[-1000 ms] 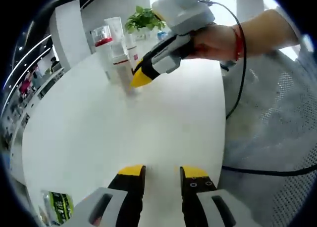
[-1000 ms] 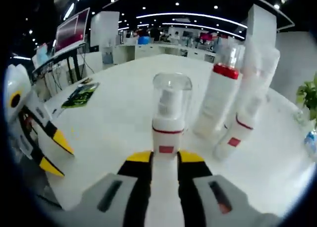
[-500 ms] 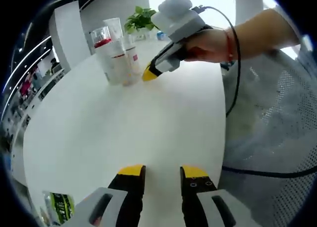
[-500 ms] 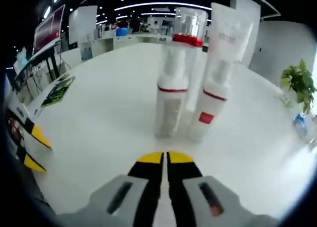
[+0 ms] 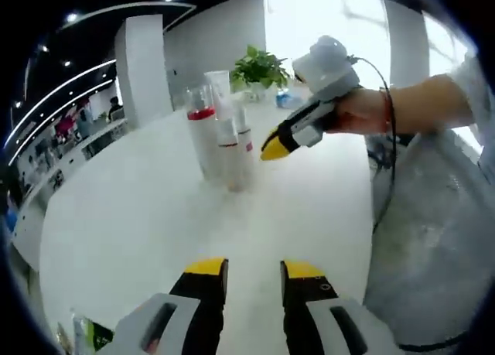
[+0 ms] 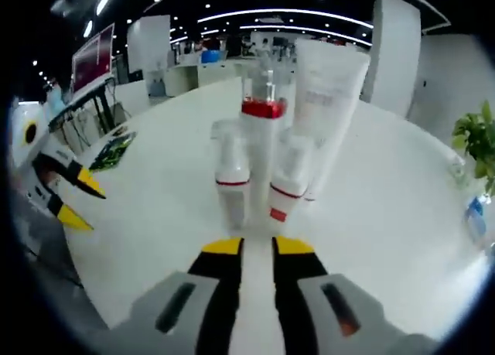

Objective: Arrange the skincare products in the storage area until every visible bottle or jar stands upright without overlapping.

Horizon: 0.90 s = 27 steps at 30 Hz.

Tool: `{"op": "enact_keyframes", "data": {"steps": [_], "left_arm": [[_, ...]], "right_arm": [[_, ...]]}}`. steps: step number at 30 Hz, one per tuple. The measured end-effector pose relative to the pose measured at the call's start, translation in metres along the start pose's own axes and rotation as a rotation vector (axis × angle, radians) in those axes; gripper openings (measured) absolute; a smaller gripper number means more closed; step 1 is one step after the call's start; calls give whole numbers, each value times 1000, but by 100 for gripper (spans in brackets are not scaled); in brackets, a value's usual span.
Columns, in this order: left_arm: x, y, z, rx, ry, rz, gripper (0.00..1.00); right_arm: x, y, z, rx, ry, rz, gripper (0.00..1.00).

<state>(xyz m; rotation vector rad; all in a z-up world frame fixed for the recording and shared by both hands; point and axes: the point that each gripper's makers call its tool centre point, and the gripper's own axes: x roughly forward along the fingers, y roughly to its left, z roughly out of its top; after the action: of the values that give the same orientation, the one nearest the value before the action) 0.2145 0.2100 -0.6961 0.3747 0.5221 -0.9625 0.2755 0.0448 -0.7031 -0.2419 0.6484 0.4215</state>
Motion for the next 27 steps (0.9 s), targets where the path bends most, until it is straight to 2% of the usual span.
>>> {"op": "enact_keyframes", "data": {"steps": [3, 6, 10, 13, 16, 20, 21, 23, 27], "left_arm": [[21, 10, 14, -16, -33, 16, 28], [52, 13, 24, -49, -61, 12, 25], [93, 12, 33, -129, -98, 11, 19], [115, 11, 37, -138, -95, 24, 17], [128, 18, 40, -89, -82, 86, 17], [131, 20, 44, -112, -86, 91, 17], [137, 21, 47, -85, -80, 90, 17], [138, 24, 45, -37, -63, 90, 17], [139, 26, 50, -60, -91, 60, 17]], "right_arm": [[-3, -7, -4, -28, -23, 17, 16], [0, -10, -7, -40, -62, 71, 18], [15, -19, -8, -61, -78, 91, 18], [28, -18, -2, -73, -96, 127, 18], [33, -16, 2, -77, -110, 152, 18], [34, -12, 4, -88, -116, 171, 19], [39, -8, 5, -144, -109, 207, 19], [42, -9, 5, -149, -105, 218, 19], [44, -9, 4, -140, -108, 244, 20]]}}
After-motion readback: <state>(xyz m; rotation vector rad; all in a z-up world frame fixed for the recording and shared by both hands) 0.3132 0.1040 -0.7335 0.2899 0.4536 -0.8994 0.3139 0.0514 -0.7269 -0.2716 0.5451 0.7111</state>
